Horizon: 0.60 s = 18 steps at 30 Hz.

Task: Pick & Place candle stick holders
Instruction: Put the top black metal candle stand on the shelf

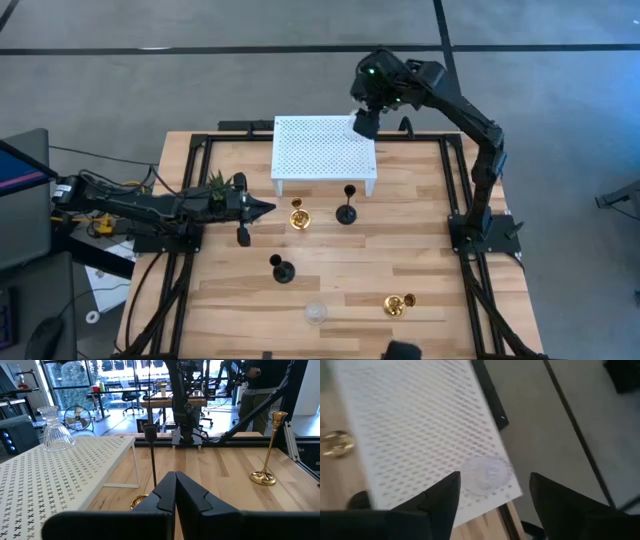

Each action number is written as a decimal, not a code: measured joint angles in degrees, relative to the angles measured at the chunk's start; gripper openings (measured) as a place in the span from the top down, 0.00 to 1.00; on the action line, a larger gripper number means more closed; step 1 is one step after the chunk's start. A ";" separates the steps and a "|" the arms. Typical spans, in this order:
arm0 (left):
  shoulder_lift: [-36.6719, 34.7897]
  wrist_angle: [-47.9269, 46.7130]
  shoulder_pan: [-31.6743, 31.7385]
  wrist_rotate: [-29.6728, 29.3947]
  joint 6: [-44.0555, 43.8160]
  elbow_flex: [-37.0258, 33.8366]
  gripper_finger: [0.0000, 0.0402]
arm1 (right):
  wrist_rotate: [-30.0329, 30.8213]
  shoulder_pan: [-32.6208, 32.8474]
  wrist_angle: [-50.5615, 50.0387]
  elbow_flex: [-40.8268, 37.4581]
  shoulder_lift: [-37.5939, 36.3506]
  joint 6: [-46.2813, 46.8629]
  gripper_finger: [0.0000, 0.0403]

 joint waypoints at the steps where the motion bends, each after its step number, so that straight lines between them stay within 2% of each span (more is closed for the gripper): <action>1: 0.00 0.00 0.01 0.00 0.00 0.00 0.98 | -0.04 0.78 -0.18 0.06 -0.87 -0.65 0.47; 6: -0.02 -0.06 -0.01 0.00 0.00 0.00 0.98 | -0.02 3.97 -0.85 0.20 -4.97 -1.15 0.60; 18: -0.02 -0.28 0.01 0.00 0.00 0.00 0.98 | 0.15 11.99 -5.66 0.15 -14.25 4.95 0.91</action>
